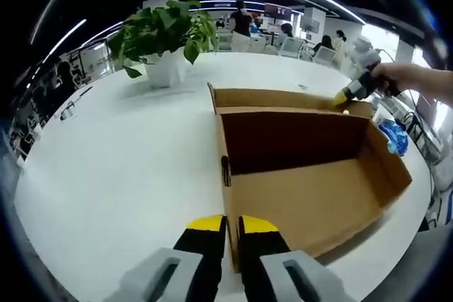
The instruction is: Operate the shoe box by opening the lid, removing the specified soft item, and placing it in the target area until the item is outside and the box remains undamaged.
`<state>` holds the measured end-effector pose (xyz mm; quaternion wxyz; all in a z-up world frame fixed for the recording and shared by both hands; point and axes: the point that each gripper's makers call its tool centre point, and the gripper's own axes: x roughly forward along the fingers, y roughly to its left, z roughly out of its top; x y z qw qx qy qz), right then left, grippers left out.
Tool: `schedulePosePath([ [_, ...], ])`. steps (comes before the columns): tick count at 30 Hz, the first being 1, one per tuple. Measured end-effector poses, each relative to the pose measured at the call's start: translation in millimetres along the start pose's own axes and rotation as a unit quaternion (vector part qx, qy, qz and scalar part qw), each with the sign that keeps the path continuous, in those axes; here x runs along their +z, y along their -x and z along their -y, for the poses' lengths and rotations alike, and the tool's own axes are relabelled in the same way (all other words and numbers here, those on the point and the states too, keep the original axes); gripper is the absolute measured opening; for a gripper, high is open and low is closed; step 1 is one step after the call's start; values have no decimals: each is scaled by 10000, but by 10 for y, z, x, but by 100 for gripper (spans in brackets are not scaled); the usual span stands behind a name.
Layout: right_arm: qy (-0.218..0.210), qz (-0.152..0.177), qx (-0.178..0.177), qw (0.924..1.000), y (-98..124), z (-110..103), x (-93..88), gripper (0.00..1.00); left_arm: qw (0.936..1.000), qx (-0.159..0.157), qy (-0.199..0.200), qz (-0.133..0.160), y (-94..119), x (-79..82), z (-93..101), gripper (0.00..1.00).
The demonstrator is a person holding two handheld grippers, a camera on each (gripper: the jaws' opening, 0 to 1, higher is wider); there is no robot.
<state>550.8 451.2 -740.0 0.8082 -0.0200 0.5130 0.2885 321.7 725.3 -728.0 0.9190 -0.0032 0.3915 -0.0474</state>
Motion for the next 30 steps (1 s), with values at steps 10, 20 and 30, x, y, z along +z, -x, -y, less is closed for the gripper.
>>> schedulePosePath([
  [10,161,352,-121,9992,254,-64,169,4,9999,-10,-122,-64,-5,-2,8,7],
  [20,323,878,-220,9954,624,-209,333,2,9997,-7,-201,-138,-5,-9,7,7],
  [30,716,1492,-349,9856,1004,-443,413,1,9991,-88,-306,-275,-32,-30,-2,9],
])
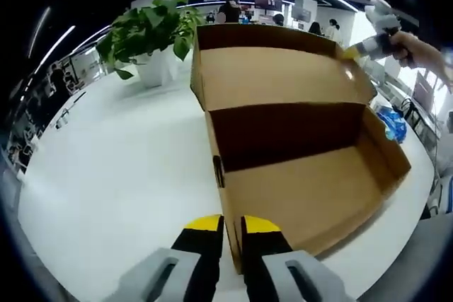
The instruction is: Operate the shoe box by opening the lid, removing the specified soft item, and placing it in the target area until the item is outside and the box remains undamaged.
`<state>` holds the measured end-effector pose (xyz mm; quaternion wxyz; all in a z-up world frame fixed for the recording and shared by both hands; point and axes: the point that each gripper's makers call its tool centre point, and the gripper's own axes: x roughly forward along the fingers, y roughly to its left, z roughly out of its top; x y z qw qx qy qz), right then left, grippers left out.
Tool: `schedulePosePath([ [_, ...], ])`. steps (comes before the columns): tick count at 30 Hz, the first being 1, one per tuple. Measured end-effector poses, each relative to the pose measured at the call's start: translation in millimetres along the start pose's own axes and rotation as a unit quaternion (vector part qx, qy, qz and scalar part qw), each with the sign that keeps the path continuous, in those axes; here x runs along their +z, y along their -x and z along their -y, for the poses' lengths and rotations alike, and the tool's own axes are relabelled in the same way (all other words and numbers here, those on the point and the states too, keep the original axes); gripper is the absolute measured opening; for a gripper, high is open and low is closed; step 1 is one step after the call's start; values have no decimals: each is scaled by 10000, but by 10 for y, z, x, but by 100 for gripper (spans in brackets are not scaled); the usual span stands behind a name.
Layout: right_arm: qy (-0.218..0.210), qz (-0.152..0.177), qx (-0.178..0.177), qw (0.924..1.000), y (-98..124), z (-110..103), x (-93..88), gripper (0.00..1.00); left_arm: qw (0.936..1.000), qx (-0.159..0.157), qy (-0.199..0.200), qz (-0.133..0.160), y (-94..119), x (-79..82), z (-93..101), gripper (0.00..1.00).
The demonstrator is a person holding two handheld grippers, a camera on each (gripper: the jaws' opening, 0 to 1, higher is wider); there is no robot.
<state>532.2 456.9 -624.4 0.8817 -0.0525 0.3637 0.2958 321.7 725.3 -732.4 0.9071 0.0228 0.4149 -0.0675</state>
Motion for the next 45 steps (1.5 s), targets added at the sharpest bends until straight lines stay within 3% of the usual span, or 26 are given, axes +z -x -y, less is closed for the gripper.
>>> schedulePosePath([
  [6,167,322,-51,9993,167,-92,57,0,10000,-73,41,-22,-12,-8,-3,11],
  [16,237,732,-130,9970,510,-287,-29,0,9996,-253,140,30,-19,-10,-6,13],
  [25,343,1199,-342,9916,764,-462,-249,0,9986,-411,304,142,-21,2,3,14],
  [34,442,1338,-356,9894,887,-636,-461,1,9984,-481,206,229,36,-25,30,17],
  [45,477,1474,-330,9874,1002,-821,-797,6,9961,-504,180,702,386,39,-50,23],
])
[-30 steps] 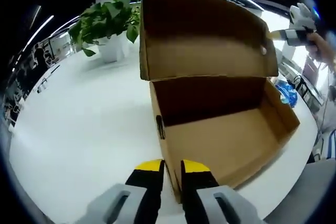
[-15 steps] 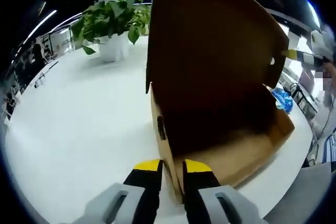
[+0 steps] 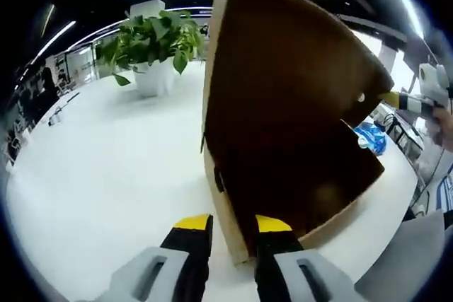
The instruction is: Operate the shoe box by opening the lid, removing the specified soft item, and placing it in the target area until the item is outside and the box remains undamaged.
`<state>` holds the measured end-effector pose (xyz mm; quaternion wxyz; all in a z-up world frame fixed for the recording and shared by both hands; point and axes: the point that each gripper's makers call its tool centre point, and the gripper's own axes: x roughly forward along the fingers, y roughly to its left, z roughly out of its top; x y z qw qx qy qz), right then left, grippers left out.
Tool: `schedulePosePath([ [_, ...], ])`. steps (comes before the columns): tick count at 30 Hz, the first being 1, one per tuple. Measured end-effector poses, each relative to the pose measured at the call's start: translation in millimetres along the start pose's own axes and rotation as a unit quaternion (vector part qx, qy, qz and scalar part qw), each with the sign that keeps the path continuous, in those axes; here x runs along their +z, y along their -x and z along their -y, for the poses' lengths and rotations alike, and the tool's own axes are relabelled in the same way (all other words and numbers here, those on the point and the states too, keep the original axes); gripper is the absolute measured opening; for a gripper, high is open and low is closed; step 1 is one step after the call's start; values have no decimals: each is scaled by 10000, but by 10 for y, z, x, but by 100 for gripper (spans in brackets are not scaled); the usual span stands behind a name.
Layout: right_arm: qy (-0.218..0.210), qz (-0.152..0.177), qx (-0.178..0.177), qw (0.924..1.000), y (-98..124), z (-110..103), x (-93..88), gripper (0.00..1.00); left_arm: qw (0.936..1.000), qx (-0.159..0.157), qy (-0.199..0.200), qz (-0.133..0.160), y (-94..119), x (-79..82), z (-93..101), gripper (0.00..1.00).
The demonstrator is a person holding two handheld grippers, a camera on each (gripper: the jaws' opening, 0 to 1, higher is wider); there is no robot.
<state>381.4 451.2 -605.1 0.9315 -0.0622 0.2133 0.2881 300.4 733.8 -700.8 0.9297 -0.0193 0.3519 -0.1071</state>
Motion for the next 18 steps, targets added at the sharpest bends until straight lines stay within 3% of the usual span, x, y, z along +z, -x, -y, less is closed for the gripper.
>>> schedulePosePath([
  [5,173,5,59,9998,73,-124,-153,10,9978,-81,-127,645,285,300,50,25],
  [7,241,-41,46,9997,93,-152,-240,10,9968,-94,-173,774,365,363,86,26],
  [11,303,-109,88,9994,130,-197,-381,12,9960,-158,-323,821,473,392,193,27],
  [18,891,-237,287,9953,177,-293,-668,14,9947,-218,-696,722,543,324,343,28],
])
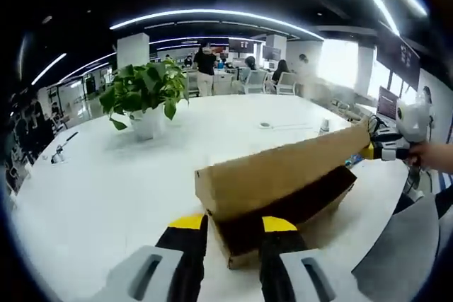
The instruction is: Operate the shoe box by opening the lid, removing the specified soft item, and placing it in the target area until the item is outside and the box remains undamaged.
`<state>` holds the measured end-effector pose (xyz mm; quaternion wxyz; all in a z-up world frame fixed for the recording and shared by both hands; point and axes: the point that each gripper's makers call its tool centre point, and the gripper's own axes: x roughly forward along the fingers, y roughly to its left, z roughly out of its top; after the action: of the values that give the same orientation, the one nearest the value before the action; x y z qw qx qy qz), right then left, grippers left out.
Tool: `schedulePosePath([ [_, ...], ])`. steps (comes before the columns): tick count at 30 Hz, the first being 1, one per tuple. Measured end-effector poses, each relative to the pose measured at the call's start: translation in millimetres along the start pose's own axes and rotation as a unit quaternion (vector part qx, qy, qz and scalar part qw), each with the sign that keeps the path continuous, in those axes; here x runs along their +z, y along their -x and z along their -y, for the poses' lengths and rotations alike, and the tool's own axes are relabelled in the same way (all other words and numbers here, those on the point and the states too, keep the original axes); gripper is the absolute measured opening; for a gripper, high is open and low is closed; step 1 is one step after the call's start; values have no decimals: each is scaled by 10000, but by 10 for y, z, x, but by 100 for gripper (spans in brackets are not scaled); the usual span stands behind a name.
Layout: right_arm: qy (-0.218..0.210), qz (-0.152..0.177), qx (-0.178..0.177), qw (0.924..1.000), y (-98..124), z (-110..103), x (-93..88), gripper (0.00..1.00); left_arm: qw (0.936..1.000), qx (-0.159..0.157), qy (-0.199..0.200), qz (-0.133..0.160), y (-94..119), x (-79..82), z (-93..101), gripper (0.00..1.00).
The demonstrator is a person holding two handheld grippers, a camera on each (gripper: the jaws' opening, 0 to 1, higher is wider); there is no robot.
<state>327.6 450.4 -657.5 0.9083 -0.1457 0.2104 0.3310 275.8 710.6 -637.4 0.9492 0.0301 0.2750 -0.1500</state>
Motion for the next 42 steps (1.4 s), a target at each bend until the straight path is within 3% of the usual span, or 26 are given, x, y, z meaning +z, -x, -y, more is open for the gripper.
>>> schedulePosePath([
  [3,256,38,264,9993,18,-113,-76,19,9999,2,-68,-95,-2,-46,20,29],
  [10,285,-33,489,9984,45,-225,-226,24,9981,-55,-452,-414,-26,-224,98,31],
  [18,266,-216,694,9970,21,-339,-405,27,9973,-137,-379,-619,-80,-390,92,31],
  [26,128,-362,726,9966,-31,-377,-524,28,9957,-152,-388,-822,-157,-534,96,31],
  [37,-463,-396,532,9967,-89,-364,-600,26,9944,-179,-356,-975,-213,-640,81,30],
  [42,-474,-481,507,9964,-116,-366,-626,25,9937,-160,-379,-1045,-242,-682,63,28],
])
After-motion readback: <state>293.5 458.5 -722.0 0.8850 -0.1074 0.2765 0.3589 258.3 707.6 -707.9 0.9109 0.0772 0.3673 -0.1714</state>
